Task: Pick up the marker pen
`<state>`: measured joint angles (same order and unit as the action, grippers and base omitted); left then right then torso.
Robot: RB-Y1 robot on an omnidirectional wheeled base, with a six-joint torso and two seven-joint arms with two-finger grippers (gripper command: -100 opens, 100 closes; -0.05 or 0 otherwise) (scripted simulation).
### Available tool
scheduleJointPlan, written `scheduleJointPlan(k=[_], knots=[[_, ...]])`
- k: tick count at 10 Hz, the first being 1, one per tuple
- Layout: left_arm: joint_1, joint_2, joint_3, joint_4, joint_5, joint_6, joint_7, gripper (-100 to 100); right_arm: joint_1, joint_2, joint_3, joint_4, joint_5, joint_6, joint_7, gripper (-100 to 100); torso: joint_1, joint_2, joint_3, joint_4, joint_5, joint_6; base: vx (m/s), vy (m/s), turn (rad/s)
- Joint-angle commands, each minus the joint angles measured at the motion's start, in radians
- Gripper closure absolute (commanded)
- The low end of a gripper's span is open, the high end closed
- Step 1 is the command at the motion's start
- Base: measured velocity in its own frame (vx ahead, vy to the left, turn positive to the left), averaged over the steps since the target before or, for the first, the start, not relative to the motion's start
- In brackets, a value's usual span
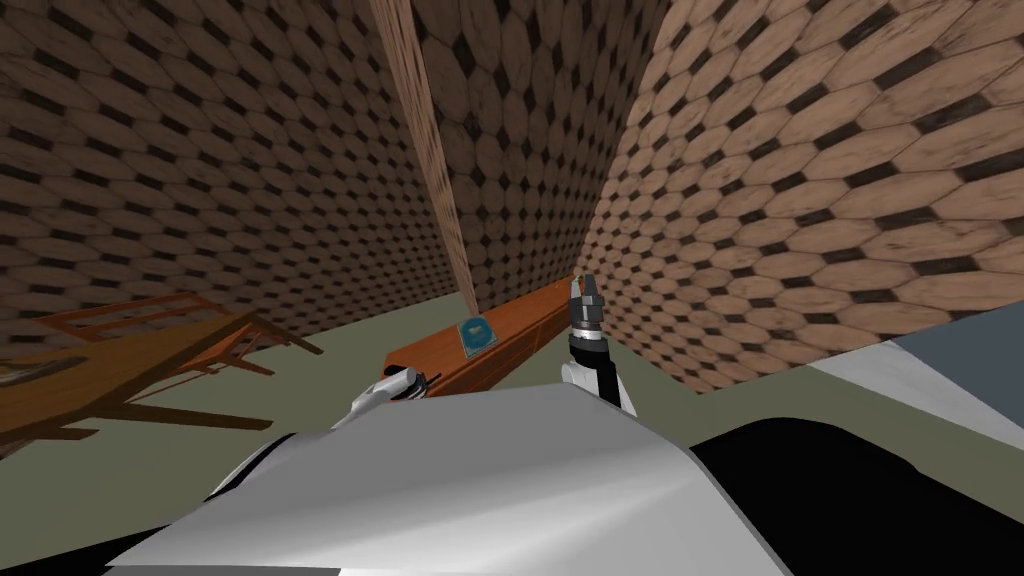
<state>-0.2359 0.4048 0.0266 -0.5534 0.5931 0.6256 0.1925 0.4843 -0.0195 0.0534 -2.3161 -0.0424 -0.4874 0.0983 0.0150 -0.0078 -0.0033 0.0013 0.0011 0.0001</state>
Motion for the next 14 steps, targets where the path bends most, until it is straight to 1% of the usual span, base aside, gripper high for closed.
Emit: scheduleJointPlan(k=[1,2,3,4,5,6,7,8,9,10,11,12,13,14], knots=[[-0.008,0.0,0.003,0.046,0.003,-0.007,-0.026,100,0.0,0.0,0.0,0.0,0.0,0.0,0.0,0,0.0,0.0,0.0,0.0,0.0,0.0,0.01,0.0,-0.013],[-0.053,-0.049,0.006,0.058,-0.051,0.005,-0.031,100,0.0,0.0,0.0,0.0,0.0,0.0,0.0,0,-0.001,0.001,0.0,-0.001,0.0,0.0,0.025,0.029,0.34],[-0.053,-0.049,0.006,0.08,-0.048,0.005,-0.031,100,0.0,0.0,0.0,0.0,0.0,0.0,0.0,0,0.0,-0.001,-0.001,-0.001,0.001,-0.001,0.036,0.023,0.326],[-0.099,-0.092,0.009,0.07,-0.092,0.017,-0.035,100,0.0,0.0,0.0,0.0,0.0,0.0,0.0,0,0.001,0.0,-0.001,-0.002,0.001,-0.002,0.036,0.036,0.441],[-0.099,-0.097,0.009,0.07,-0.131,0.017,-0.035,100,0.0,0.0,0.0,0.0,0.0,0.0,0.0,0,0.002,-0.001,-0.001,-0.002,0.001,-0.002,0.032,0.023,0.314],[-0.099,-0.097,0.009,0.07,-0.131,0.017,-0.035,100,0.0,0.0,0.0,0.0,0.0,0.0,0.0,0,0.002,-0.001,-0.001,-0.002,0.001,-0.002,0.015,0.01,0.056],[-0.137,-0.143,0.013,0.081,-0.179,0.029,-0.04,100,0.0,0.0,0.0,0.0,0.0,0.0,0.0,0,0.001,0.0,-0.001,-0.002,0.001,0.0,0.035,0.033,0.337],[-0.145,-0.146,0.013,0.081,-0.198,0.029,-0.04,100,0.0,0.0,0.0,0.0,0.0,0.0,0.0,0,0.002,-0.001,-0.001,-0.002,0.001,-0.001,0.034,0.023,0.315],[-0.177,-0.19,0.016,0.093,-0.236,0.041,-0.044,100,0.0,0.0,0.0,0.0,0.0,0.0,0.0,0,0.002,-0.001,-0.001,-0.002,0.001,-0.001,0.039,0.037,0.342],[-0.19,-0.195,0.016,0.093,-0.265,0.041,-0.044,100,0.0,0.0,0.0,0.0,0.0,0.0,0.0,0,0.002,-0.002,-0.002,-0.002,0.001,0.0,0.04,0.022,0.351],[-0.19,-0.195,0.016,0.072,-0.265,0.041,-0.044,100,0.0,0.0,0.0,0.0,0.0,0.0,0.0,0,0.002,-0.001,-0.001,-0.002,0.001,-0.001,0.017,0.0,0.104],[-0.19,-0.195,0.016,0.07,-0.265,0.041,-0.044,100,0.0,0.0,0.0,0.0,0.0,0.0,0.0,0,0.001,0.0,-0.001,-0.001,0.001,0.0,0.001,-0.001,-0.039],[-0.19,-0.195,0.016,0.093,-0.265,0.041,-0.044,100,0.0,0.0,0.0,0.0,0.0,0.0,0.0,0,0.0,0.001,0.0,-0.001,0.001,0.001,-0.001,-0.001,-0.029],[-0.234,-0.244,0.019,0.105,-0.316,0.054,-0.048,100,0.0,0.0,0.0,0.0,0.0,0.0,0.0,0,0.0,0.002,0.0,-0.001,0.001,0.0,0.027,0.019,0.388]])
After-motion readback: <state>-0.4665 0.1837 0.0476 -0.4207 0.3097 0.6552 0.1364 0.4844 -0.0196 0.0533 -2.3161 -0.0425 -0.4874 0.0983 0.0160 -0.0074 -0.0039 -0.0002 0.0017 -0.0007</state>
